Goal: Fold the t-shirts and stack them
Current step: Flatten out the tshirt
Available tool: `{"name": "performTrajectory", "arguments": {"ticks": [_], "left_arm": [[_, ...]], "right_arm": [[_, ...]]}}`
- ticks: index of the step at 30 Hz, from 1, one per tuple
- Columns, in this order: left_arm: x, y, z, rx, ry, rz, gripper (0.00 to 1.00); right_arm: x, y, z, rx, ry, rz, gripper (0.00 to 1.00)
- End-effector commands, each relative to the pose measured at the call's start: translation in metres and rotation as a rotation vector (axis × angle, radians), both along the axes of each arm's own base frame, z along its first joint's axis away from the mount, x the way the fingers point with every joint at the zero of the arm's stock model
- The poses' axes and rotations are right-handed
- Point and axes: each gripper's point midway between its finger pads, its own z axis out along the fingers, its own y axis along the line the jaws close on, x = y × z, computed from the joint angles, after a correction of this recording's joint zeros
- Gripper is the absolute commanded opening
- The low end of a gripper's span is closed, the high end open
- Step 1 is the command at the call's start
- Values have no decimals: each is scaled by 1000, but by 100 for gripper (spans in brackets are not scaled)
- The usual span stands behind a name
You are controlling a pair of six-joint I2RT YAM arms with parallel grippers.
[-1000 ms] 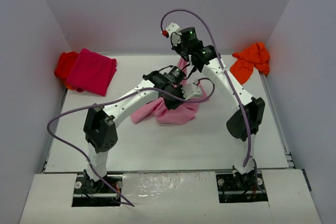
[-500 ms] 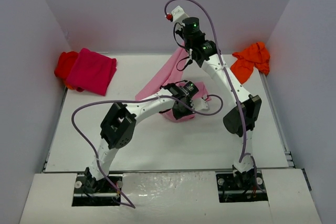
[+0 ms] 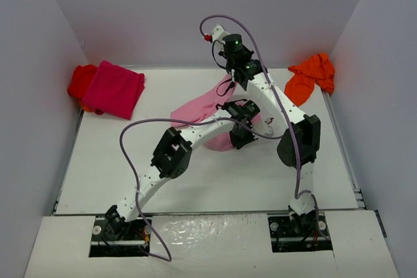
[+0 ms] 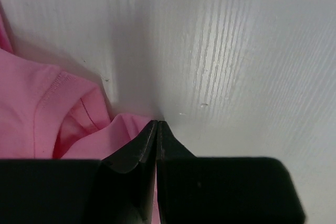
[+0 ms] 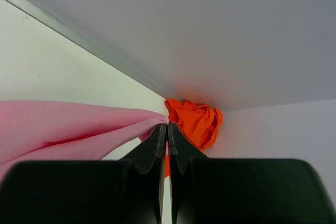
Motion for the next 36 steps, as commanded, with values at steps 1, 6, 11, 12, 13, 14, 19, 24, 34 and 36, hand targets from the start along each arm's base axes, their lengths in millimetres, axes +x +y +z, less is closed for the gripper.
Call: {"name": "performTrajectory", "arguments": {"ticks": [1, 6, 11, 12, 13, 14, 19, 24, 34, 36], "left_arm": [[11, 35, 10, -28, 157, 70, 0], [36, 91, 30, -54, 226, 169, 0], [49, 168, 59, -65, 178, 261, 0], [53, 186, 62, -60, 181, 289, 0], [56, 199, 65, -54, 167, 306, 0], [59, 216, 68, -45, 161, 338, 0], [75, 276, 76, -26, 110, 458, 0], [86, 305, 90, -84, 100, 528, 0], [24, 204, 115, -191, 202, 337, 3], [19, 184, 117, -264, 301, 349, 4]], "right_arm": [[-12, -26, 65, -2, -169, -73, 0], [-20, -48, 72, -37, -191, -121, 0], [-20, -84, 74, -73, -205, -210, 0], [-19, -91, 74, -78, -204, -227, 0], [-18, -95, 73, -81, -203, -235, 0], [-17, -97, 73, -81, -206, -241, 0], [-21, -97, 72, -117, -201, -275, 0], [-31, -80, 65, -162, -179, -251, 0], [-19, -79, 63, -184, -192, -297, 0], [-19, -81, 66, -183, -200, -316, 0]]}}
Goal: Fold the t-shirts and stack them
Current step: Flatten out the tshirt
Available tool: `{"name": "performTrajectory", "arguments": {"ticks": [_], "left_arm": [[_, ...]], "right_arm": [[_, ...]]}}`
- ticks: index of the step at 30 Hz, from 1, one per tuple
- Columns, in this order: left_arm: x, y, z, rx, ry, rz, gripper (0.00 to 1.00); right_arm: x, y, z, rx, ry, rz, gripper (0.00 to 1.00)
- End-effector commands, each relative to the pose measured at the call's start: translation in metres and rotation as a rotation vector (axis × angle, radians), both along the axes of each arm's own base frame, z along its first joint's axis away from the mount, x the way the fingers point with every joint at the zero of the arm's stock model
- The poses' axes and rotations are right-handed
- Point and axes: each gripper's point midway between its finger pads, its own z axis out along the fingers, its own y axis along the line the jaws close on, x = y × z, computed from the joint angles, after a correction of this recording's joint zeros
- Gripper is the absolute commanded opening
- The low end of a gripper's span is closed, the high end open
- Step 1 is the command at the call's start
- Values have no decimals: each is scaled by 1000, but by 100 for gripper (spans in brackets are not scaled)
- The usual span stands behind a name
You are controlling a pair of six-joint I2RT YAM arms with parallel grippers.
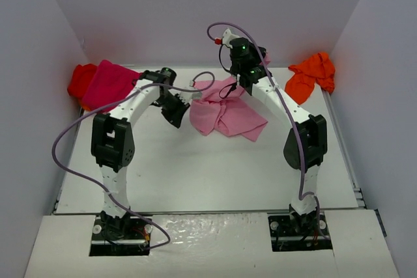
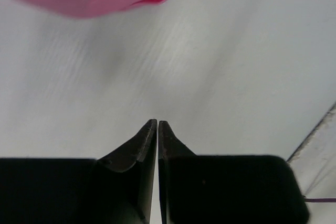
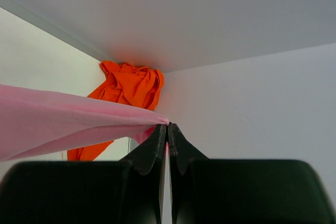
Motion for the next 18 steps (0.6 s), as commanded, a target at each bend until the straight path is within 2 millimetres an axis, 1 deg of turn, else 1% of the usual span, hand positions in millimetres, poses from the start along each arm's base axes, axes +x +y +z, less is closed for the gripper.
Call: {"name": "performTrajectory", "arguments": {"ticks": [1, 2, 3, 5, 7, 8, 10, 13, 14, 15, 17, 18], "left_arm": [[-28, -62, 39, -260, 147, -7, 4], [-28, -68, 42, -305, 187, 19, 4], [-25, -72, 37, -326, 226, 55, 5], [-14, -73, 22, -352, 290, 148, 5], [-8, -74, 5, -373, 327, 198, 5], [-7, -73, 0, -375, 342, 223, 4], [-7, -72, -6, -401, 387, 273, 3], [-6, -69, -17, -389, 395, 343, 0], [-3, -72, -16, -409, 388, 348, 0], [-5, -73, -20, -411, 418, 376, 0], [-5, -77, -25, -414, 437, 396, 3], [-2, -78, -28, -411, 429, 410, 3]], "right_arm": [[-4, -14, 58, 57, -173, -83, 0], [-5, -15, 60, 62, -180, -86, 0], [-6, -17, 63, 70, -189, -91, 0], [-9, -20, 70, 81, -206, -100, 0], [-12, -26, 76, 85, -225, -122, 0], [-13, -30, 84, 87, -247, -134, 0], [-12, -52, 95, 82, -286, -191, 0], [-9, -74, 103, 110, -323, -238, 0], [-9, -79, 103, 112, -327, -251, 0], [-8, -79, 101, 113, -324, -254, 0], [-6, -75, 95, 105, -308, -251, 0], [-5, -72, 92, 100, -300, -248, 0]]}}
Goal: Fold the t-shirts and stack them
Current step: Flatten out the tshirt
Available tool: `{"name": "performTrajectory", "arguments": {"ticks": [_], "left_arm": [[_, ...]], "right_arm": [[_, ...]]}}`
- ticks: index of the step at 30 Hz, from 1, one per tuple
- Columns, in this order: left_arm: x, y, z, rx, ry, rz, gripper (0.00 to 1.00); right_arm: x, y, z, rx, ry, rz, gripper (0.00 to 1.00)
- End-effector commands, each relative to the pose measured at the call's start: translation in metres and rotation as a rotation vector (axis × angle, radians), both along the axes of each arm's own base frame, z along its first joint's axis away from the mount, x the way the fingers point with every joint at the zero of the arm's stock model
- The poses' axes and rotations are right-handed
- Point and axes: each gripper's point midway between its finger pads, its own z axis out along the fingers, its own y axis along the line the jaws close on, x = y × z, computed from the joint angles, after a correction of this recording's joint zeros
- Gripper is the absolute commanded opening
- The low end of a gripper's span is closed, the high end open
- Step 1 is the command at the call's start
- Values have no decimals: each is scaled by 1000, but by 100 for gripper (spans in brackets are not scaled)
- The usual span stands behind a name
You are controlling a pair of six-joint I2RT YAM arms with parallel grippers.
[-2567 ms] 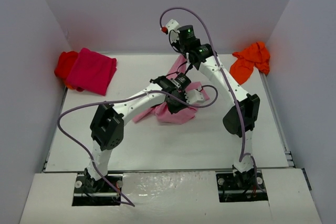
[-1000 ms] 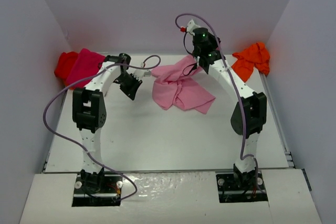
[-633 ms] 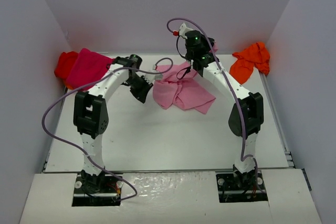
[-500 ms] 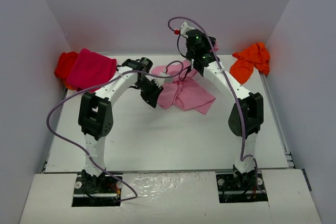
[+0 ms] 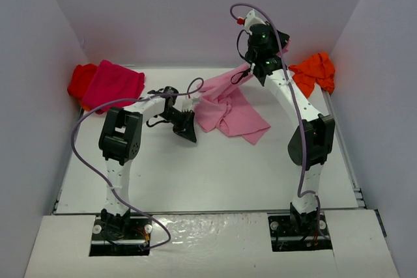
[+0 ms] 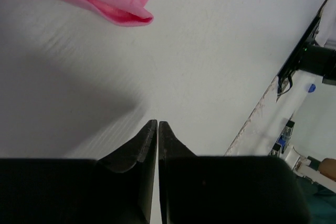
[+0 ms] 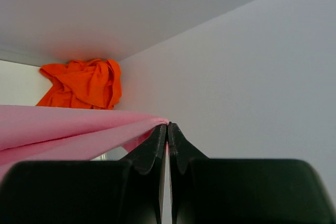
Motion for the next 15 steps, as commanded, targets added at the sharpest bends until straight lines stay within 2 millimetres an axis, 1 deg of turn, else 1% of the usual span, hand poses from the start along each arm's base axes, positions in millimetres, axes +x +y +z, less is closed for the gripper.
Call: {"name": "performTrajectory", "arguments": {"ticks": [1, 3, 5, 8, 9, 13, 15], "left_arm": [[21, -27, 28, -89, -54, 74, 3], [26, -26, 25, -73, -54, 100, 4], [32, -27, 21, -65, -34, 144, 7], [47, -29, 19, -55, -58, 185, 15], [52, -28, 16, -47, -56, 204, 21], [83, -30, 21, -77, -108, 262, 34], [104, -33, 23, -81, -139, 298, 42]], "right_arm": [[-9, -8, 38, 56, -146, -66, 0], [-9, -5, 36, 52, -141, -66, 0], [-7, 0, 33, 49, -135, -65, 0], [-9, 10, 26, 40, -116, -58, 0], [-10, 14, 24, 37, -109, -54, 0], [-12, 20, 19, 26, -93, -47, 0], [-13, 22, 20, 23, -92, -48, 0]]}}
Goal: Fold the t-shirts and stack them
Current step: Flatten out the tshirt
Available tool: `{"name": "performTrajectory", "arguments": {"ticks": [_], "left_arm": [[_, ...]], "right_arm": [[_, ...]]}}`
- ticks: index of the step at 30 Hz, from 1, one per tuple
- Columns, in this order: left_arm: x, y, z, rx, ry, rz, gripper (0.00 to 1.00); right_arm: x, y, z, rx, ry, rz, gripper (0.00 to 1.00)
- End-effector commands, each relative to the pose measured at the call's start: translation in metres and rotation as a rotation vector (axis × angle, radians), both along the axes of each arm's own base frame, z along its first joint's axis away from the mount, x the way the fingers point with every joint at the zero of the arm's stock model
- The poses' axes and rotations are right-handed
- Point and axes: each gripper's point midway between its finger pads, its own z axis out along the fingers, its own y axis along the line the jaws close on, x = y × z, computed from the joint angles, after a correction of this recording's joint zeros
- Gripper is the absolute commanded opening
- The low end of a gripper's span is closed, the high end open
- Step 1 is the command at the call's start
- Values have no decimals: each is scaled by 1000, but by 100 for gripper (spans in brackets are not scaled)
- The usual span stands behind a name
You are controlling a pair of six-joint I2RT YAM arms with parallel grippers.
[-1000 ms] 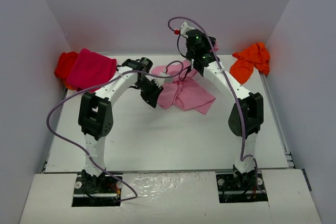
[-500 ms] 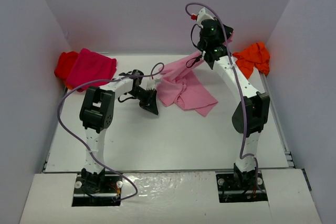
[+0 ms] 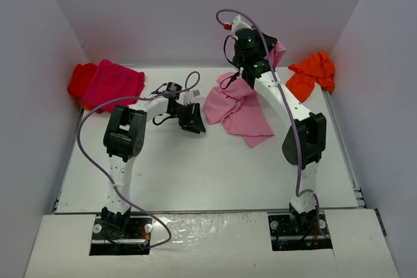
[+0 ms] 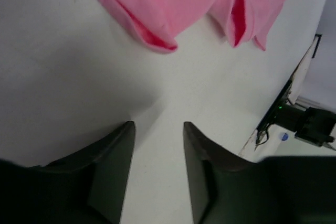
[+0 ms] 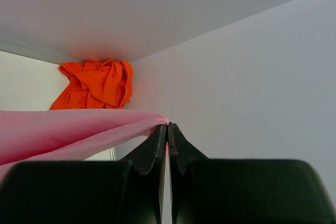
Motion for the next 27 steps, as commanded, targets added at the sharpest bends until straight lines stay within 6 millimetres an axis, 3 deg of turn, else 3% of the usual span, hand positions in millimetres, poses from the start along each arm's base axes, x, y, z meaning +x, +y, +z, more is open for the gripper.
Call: {"name": "performTrajectory", "arguments": {"ticks": [1, 8, 12, 19, 27], "left_arm": [[64, -9, 33, -41, -159, 110, 46], [100, -20, 34, -60, -175, 157, 49], [108, -24, 28, -54, -176, 159, 49], [100, -31, 18, -39, -158, 134, 49], [74, -21, 10, 15, -103, 110, 49]], "right_arm": [[-12, -4, 31, 36, -105, -47, 0], [-19, 4, 29, 27, -93, -43, 0], [-24, 11, 32, 29, -97, -38, 0], [-25, 19, 33, 23, -97, -35, 0], [-24, 20, 35, 23, -102, -39, 0]]}}
